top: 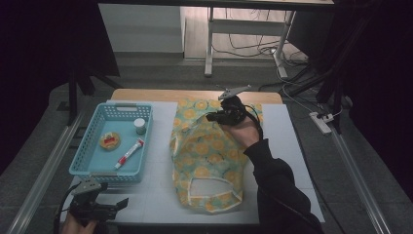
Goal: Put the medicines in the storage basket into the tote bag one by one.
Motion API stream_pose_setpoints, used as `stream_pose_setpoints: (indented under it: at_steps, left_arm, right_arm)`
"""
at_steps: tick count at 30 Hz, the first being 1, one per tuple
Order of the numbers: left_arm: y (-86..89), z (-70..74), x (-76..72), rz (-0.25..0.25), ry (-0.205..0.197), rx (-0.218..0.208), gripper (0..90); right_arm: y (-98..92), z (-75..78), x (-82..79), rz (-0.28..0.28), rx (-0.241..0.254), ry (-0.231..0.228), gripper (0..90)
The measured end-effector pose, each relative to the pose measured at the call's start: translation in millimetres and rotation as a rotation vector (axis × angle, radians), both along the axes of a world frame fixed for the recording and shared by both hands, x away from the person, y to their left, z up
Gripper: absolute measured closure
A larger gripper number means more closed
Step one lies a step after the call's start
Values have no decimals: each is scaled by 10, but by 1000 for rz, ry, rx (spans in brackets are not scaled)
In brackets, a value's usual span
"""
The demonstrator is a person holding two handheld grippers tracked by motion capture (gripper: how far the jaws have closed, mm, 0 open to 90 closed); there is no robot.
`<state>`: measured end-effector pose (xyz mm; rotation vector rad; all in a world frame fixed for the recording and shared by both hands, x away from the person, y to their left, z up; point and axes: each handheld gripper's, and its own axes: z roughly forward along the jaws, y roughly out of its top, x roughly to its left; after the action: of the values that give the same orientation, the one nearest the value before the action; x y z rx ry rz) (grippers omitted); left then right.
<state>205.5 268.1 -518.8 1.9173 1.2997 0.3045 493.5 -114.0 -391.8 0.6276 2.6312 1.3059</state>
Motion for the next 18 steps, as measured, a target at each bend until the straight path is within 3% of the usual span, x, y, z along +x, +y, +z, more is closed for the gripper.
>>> stream_pose_setpoints:
  at_steps: [8, 10, 18]
  left_arm:
    - [74, 52, -10, -16, -28, -38, 0]
    - [105, 56, -8, -42, -54, -58, 0]
    - [136, 151, -25, -29, -96, -22, 0]
  right_arm:
    - [-10, -9, -7, -5, 0, 7, 900]
    - [-11, -13, -7, -4, 1, 7, 900]
    - [-14, -39, -5, -4, -3, 14, 900]
